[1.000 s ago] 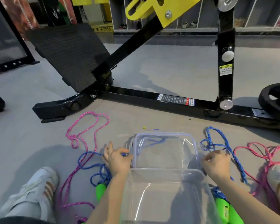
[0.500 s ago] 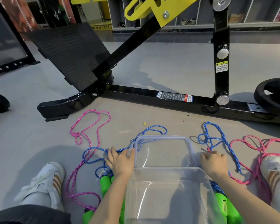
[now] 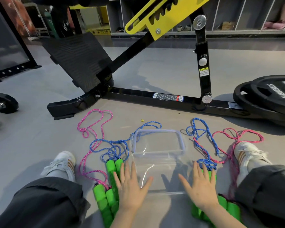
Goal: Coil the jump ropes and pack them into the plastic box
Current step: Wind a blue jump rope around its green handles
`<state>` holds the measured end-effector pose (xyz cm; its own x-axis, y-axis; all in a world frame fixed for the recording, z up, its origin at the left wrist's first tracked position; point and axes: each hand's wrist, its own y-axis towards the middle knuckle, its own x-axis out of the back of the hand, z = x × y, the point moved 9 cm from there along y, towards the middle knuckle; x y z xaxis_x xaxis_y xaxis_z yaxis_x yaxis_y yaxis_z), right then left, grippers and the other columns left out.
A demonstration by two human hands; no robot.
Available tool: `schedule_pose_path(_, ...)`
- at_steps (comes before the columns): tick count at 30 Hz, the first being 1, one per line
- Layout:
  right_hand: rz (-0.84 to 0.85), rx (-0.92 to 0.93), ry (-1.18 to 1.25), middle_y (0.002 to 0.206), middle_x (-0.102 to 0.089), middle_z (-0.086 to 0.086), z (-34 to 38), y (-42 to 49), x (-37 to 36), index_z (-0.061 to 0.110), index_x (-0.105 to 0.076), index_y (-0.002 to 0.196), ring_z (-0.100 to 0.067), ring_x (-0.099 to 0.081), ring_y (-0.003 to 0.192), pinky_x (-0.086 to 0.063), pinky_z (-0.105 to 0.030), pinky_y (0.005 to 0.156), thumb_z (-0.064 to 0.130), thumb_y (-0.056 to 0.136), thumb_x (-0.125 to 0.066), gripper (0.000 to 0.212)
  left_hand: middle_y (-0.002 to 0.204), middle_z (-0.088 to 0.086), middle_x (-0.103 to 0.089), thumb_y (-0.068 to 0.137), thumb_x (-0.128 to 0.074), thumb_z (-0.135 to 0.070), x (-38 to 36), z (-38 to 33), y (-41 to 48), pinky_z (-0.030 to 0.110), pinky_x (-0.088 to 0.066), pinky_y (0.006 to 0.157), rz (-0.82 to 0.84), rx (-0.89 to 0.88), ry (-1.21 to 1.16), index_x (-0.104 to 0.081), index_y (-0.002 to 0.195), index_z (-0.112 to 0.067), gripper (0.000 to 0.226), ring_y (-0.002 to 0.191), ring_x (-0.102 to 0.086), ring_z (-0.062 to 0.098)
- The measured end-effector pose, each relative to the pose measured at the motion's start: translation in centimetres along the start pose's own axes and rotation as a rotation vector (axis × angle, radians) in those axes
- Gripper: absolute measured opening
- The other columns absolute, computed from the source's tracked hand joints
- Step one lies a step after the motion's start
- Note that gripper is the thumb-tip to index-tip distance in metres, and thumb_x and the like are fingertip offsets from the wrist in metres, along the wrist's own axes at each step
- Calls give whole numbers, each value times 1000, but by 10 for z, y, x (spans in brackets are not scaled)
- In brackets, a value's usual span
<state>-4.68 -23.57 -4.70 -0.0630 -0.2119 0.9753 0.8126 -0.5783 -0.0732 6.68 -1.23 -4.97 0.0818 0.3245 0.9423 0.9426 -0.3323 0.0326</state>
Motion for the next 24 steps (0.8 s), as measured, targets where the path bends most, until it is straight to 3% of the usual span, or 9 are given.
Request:
schedule_pose_path(3, 77, 54, -55, 127, -59, -14, 0, -10, -10, -4, -56, 124, -34, -55, 119, 7, -37, 112, 80, 80, -9, 106, 146, 12, -42, 71, -14, -93, -5, -1, -12, 40, -2, 112, 112, -52, 6, -49, 138, -9, 113, 138, -22, 21)
schedule_pose_path(6, 119, 74, -60, 120, -64, -13, -9, -11, -19, -4, -62, 117, -34, -59, 113, 1, -37, 111, 85, 76, -18, 108, 151, 0, 27, 37, -6, -104, 1, -5, -20, 37, 21, 113, 124, -89, -52, 17, 144, -29, 133, 141, 27, 12)
schedule_pose_path(9, 106, 52, -49, 119, -65, -13, -18, -9, -17, -3, -63, 117, -34, -58, 115, -1, -38, 110, 88, 73, -21, 109, 142, -4, 39, 26, -1, -105, 0, -9, -21, 37, 23, 110, 170, -74, -37, 30, 135, -30, 135, 136, 34, 10)
schedule_pose_path(15, -57, 143, -68, 150, -34, -8, -25, -12, 2, 3, -35, 142, -27, -22, 142, 19, -35, 109, 94, 62, -4, 125, 145, -10, 32, 28, -1, -105, -4, -28, -24, 26, 38, 97, 135, -115, -108, 28, 139, -29, 138, 134, 34, 4)
schedule_pose_path(18, -70, 138, -82, 144, -43, -13, -23, -11, 2, 1, -44, 136, -29, -31, 139, 7, -40, 111, 89, 71, -7, 116, 148, -13, 24, 45, 12, -100, 6, -20, -24, 23, 36, 99, 81, -91, -133, 19, 144, -26, 124, 138, 27, 2)
schedule_pose_path(19, -76, 146, -83, 141, -46, -15, -20, -10, 2, -1, -48, 134, -29, -31, 138, 2, -42, 111, 86, 76, -10, 111, 153, -10, 14, 58, 15, -93, 13, -15, -24, 25, 30, 106, 18, -71, -126, 10, 147, -24, 113, 142, 16, 3)
schedule_pose_path(21, -138, 240, -76, 139, -46, -18, -1, -11, 5, -2, -48, 133, -25, -18, 141, -6, -46, 111, 76, 85, -14, 98, 152, 5, -33, 91, 4, -68, 20, 3, -25, 34, -3, 115, -19, 3, -96, -35, 146, -12, 87, 139, -33, 15)
schedule_pose_path(22, -162, 317, -78, 142, -43, -17, 12, -14, 5, 0, -44, 136, -23, -9, 144, -7, -48, 112, 73, 87, -16, 92, 138, 11, -53, 100, -7, -52, 17, 13, -27, 38, -18, 108, -15, 14, -78, -54, 133, -8, 73, 126, -52, 23)
schedule_pose_path(24, -213, 514, -71, 146, -37, -16, 48, -25, 5, 6, -36, 141, -24, -7, 145, -8, -49, 113, 68, 90, -20, 81, 119, 15, -65, 95, -29, -34, 14, 28, -30, 42, -28, 98, -7, 29, 19, -65, 118, -7, 50, 108, -64, 30)
